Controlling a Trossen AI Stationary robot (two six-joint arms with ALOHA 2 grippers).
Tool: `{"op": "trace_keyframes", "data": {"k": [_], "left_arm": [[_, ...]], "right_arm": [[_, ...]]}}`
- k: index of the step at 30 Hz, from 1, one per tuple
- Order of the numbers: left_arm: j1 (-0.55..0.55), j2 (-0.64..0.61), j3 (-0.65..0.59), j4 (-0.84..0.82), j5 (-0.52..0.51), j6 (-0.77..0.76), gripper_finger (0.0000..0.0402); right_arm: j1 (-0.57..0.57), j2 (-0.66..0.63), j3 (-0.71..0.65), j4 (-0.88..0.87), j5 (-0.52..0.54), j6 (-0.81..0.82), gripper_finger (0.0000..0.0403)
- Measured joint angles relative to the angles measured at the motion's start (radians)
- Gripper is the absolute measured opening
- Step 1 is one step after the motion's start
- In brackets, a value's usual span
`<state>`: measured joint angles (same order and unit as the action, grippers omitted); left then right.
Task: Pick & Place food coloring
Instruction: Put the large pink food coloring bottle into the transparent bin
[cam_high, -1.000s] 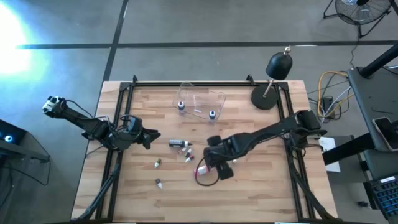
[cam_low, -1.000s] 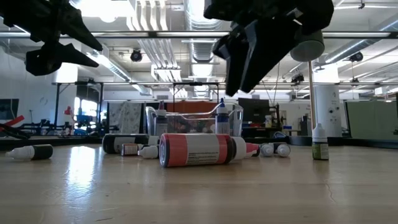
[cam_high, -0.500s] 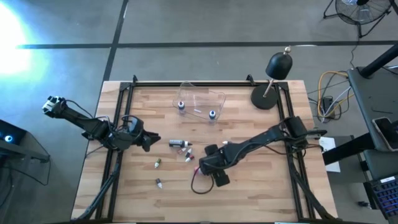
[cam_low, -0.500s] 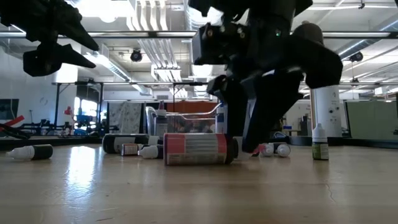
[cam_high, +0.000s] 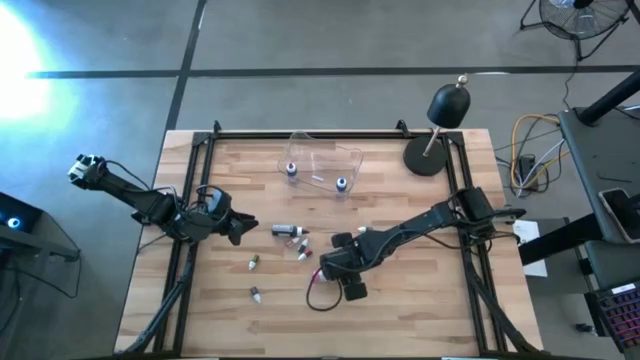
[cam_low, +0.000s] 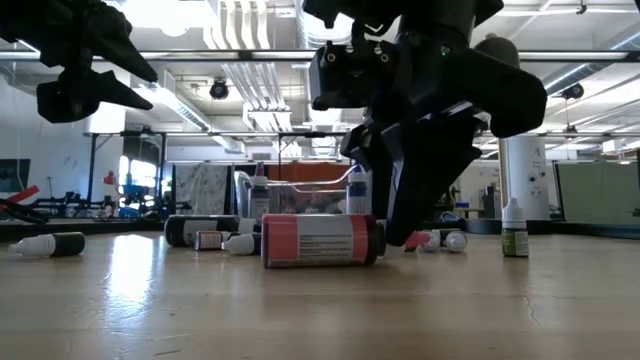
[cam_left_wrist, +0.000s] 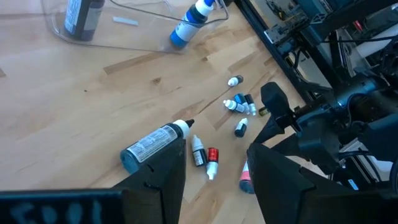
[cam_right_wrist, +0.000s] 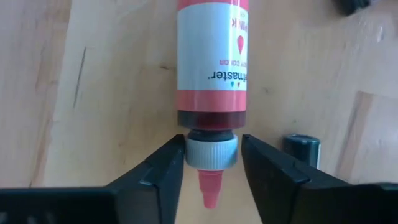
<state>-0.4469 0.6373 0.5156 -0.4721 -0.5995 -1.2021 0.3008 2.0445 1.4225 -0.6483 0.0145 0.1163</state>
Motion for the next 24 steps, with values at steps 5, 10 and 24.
{"op": "trace_keyframes", "data": {"k": [5,10,24], "left_arm": [[0.0,0.0,0.0,0.0,0.0,0.003,0.0147],[0.0,0.0,0.0,0.0,0.0,0.003,0.0147],[0.0,0.0,-0.002,0.0,-0.04,0.043,0.0147]], "right_arm": [[-0.001,-0.001,0.007,-0.025,-0.042,0.01,0.0101],[0.0,-0.024,0.075,-0.224,-0.037,0.026,0.0091],[-0.175,-0.175,0.078,-0.669,-0.718,0.559,0.0097]]}}
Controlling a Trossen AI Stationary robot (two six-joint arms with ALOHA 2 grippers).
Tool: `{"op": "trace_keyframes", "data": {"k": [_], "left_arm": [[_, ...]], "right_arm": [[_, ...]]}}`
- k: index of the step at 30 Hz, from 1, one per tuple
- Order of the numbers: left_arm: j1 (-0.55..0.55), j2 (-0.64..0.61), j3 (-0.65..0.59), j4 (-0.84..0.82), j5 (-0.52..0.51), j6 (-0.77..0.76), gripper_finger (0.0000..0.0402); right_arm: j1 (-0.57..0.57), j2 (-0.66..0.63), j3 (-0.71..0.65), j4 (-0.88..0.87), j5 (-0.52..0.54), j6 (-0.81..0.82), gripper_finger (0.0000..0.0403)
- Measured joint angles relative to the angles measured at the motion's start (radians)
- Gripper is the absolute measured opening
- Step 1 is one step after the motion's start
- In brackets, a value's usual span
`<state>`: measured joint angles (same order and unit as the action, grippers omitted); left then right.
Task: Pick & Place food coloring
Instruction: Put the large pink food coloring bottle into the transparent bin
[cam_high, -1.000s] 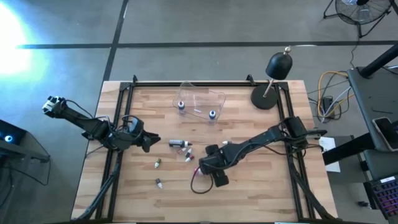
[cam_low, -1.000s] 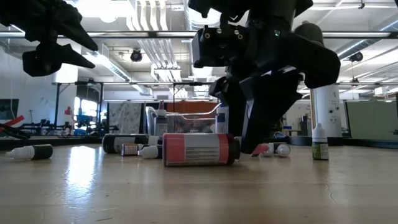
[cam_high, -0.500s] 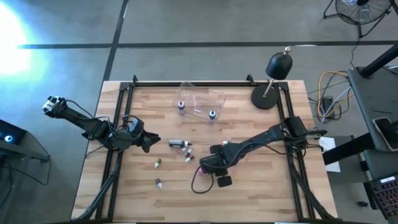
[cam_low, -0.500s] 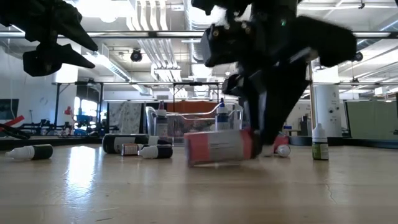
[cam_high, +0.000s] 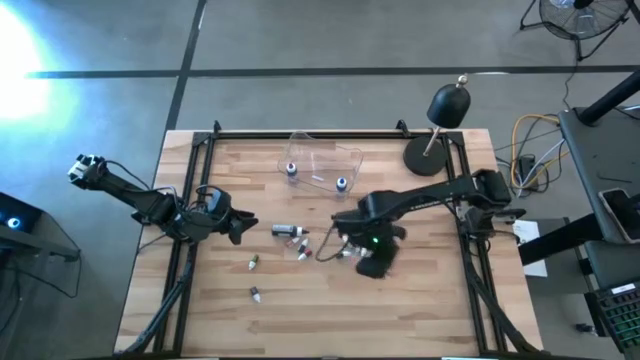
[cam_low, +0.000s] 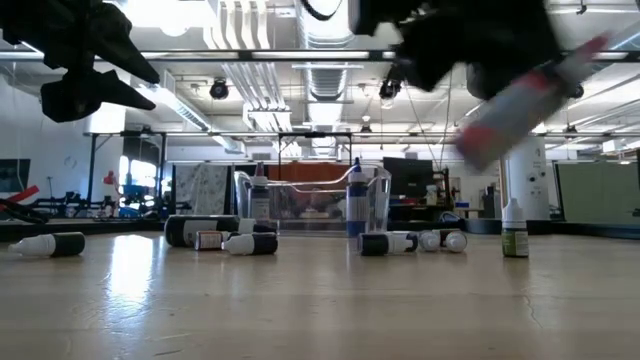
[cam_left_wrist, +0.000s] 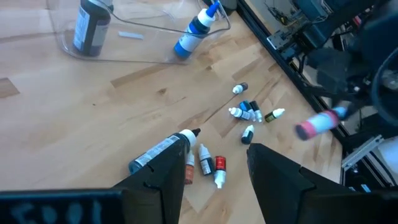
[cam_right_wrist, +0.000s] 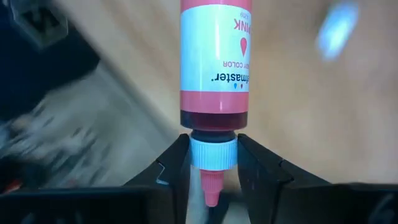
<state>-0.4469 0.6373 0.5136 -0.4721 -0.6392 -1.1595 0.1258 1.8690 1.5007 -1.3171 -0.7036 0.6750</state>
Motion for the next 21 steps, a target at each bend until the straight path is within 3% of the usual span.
{"op": "trace_keyframes", "data": {"k": [3,6,14,21], "left_arm": [[0.0,0.0,-0.006,0.0,-0.007,0.0,0.0147],[0.0,0.0,-0.011,-0.001,-0.008,-0.005,0.0147],[0.0,0.0,-0.011,0.0,-0.033,0.004,0.0147],[0.0,0.0,-0.011,0.0,-0.035,0.02,0.0147]], "right_arm": [[0.015,0.0,-0.04,-0.116,-0.13,0.03,0.0097],[0.038,0.0,-0.076,-0.254,-0.159,0.026,0.0097],[0.099,-0.004,-0.241,-0.246,-0.184,0.085,0.0102],[0.171,-0.002,-0.406,-0.24,-0.307,0.11,0.0113]]}}
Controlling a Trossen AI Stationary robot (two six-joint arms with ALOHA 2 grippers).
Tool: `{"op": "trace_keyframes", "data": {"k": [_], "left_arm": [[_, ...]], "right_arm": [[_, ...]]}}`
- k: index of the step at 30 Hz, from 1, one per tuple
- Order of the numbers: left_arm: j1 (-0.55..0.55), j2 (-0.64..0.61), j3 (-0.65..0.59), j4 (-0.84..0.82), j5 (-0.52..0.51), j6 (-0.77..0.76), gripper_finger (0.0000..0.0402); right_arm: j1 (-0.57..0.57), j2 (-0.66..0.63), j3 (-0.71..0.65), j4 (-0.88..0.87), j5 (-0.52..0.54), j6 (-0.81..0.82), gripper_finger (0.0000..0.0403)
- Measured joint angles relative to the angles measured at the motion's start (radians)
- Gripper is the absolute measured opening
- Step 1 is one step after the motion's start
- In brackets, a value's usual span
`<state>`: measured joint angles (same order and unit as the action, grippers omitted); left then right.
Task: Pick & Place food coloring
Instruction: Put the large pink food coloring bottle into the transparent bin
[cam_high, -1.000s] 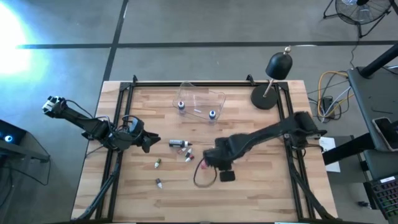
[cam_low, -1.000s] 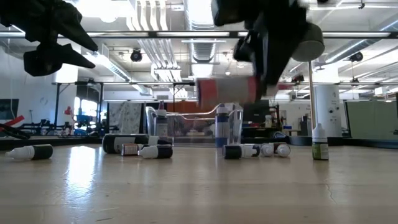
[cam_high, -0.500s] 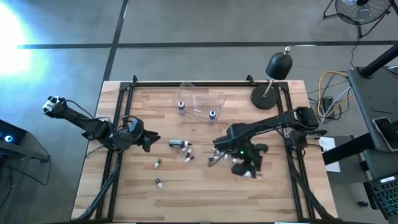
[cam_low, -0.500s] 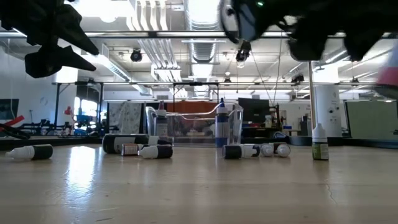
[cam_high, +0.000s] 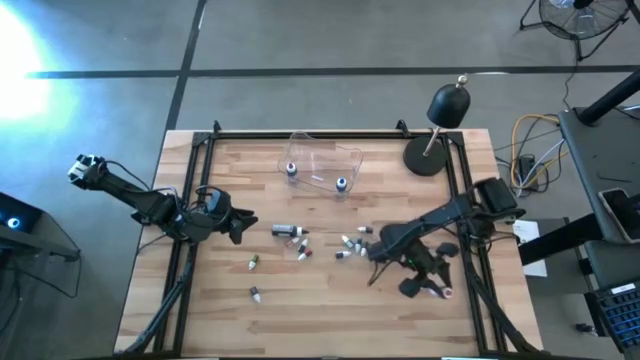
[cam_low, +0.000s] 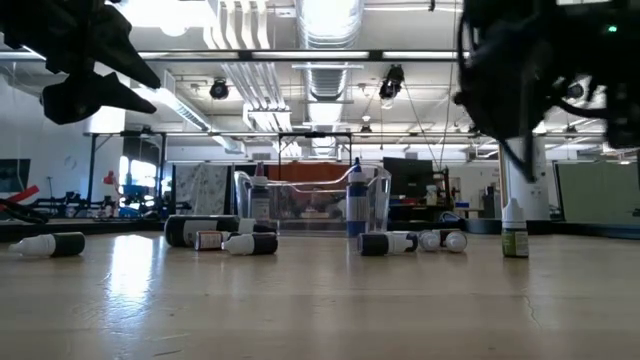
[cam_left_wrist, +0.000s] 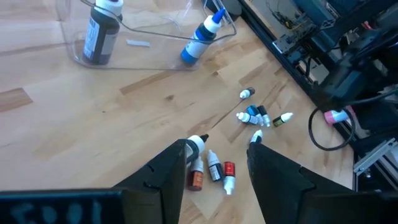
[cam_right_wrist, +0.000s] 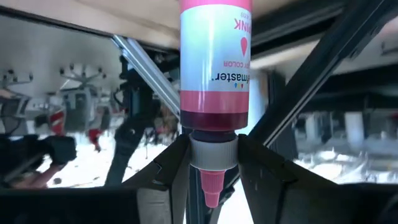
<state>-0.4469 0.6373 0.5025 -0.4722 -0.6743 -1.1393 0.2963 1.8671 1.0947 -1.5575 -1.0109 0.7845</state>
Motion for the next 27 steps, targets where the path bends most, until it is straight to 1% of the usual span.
{"op": "trace_keyframes", "data": {"k": [5,11,16,20,22,27], "left_arm": [[0.0,0.0,0.0,0.0,0.0,0.024,0.0147],[0.0,0.0,0.0,0.0,0.0,0.029,0.0147],[0.0,0.0,0.0,0.0,0.0,0.029,0.0147],[0.0,0.0,0.0,0.0,0.0,0.029,0.0147],[0.0,0.0,0.0,0.0,0.0,0.029,0.0147],[0.0,0.0,0.0,0.0,0.0,0.029,0.0147]], "right_arm": [[0.035,0.0,-0.08,0.027,-0.067,-0.004,0.0114],[0.05,0.0,-0.112,0.152,-0.072,0.024,0.0117],[0.051,0.0,-0.123,0.3,-0.063,0.082,0.0124],[0.051,0.0,-0.123,0.317,-0.062,0.092,0.0132],[0.051,0.0,-0.117,0.321,-0.03,0.089,0.0137],[0.051,-0.001,-0.093,0.317,0.009,0.082,0.016]]}}
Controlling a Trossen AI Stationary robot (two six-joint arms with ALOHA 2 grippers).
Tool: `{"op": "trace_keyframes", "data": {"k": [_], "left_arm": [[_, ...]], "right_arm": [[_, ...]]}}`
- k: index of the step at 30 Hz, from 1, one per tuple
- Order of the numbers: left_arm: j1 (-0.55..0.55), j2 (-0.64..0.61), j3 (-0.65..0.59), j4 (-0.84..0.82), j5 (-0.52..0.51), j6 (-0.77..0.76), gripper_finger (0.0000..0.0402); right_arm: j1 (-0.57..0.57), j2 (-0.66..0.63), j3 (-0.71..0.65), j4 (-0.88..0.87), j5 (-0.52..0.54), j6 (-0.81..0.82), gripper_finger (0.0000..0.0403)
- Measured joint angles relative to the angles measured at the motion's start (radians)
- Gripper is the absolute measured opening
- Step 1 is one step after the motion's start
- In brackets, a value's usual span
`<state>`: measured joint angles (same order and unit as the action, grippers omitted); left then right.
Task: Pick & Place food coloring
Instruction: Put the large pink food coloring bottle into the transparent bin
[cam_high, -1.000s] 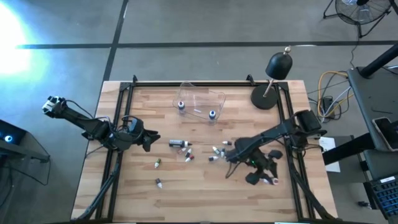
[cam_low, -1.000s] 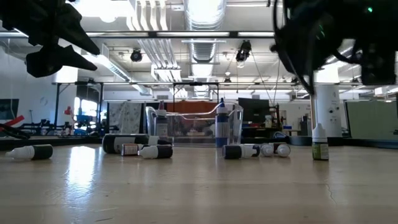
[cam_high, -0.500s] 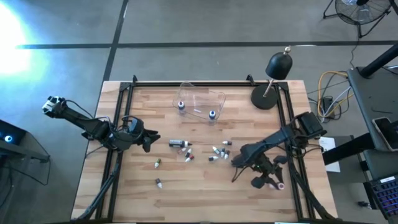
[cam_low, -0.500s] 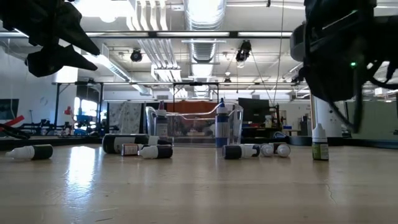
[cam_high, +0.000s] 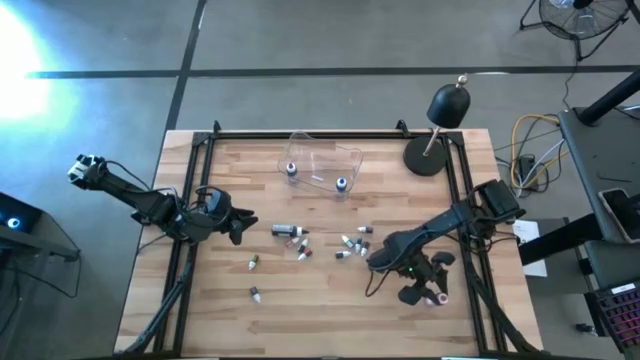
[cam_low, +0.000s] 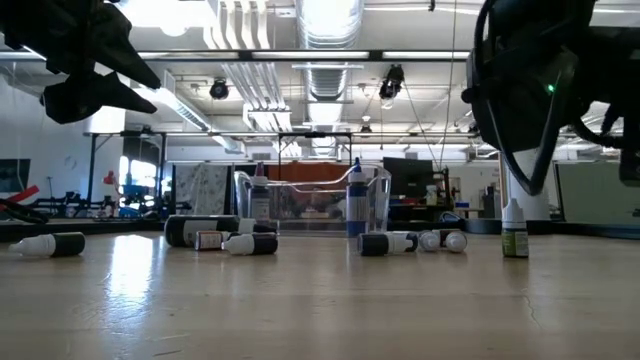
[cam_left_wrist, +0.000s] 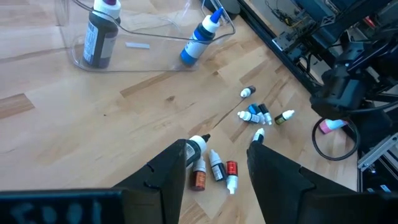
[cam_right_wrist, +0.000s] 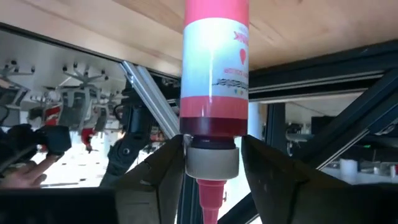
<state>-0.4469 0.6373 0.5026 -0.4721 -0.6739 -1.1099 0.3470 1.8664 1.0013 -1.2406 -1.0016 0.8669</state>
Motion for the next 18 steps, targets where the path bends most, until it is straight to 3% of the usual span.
{"op": "trace_keyframes", "data": {"k": [9,15,18], "left_arm": [[0.0,-0.001,0.0,0.0,0.0,0.0,0.0147],[0.0,-0.001,0.0,0.0,0.0,0.0,0.0147],[0.0,-0.001,0.0,0.0,0.0,0.0,0.0147]], "right_arm": [[0.0,-0.004,0.088,-0.003,0.114,0.005,0.0219],[0.001,-0.012,0.175,-0.019,0.274,0.043,0.025],[0.003,-0.016,0.23,-0.03,0.413,0.065,0.0262]]}}
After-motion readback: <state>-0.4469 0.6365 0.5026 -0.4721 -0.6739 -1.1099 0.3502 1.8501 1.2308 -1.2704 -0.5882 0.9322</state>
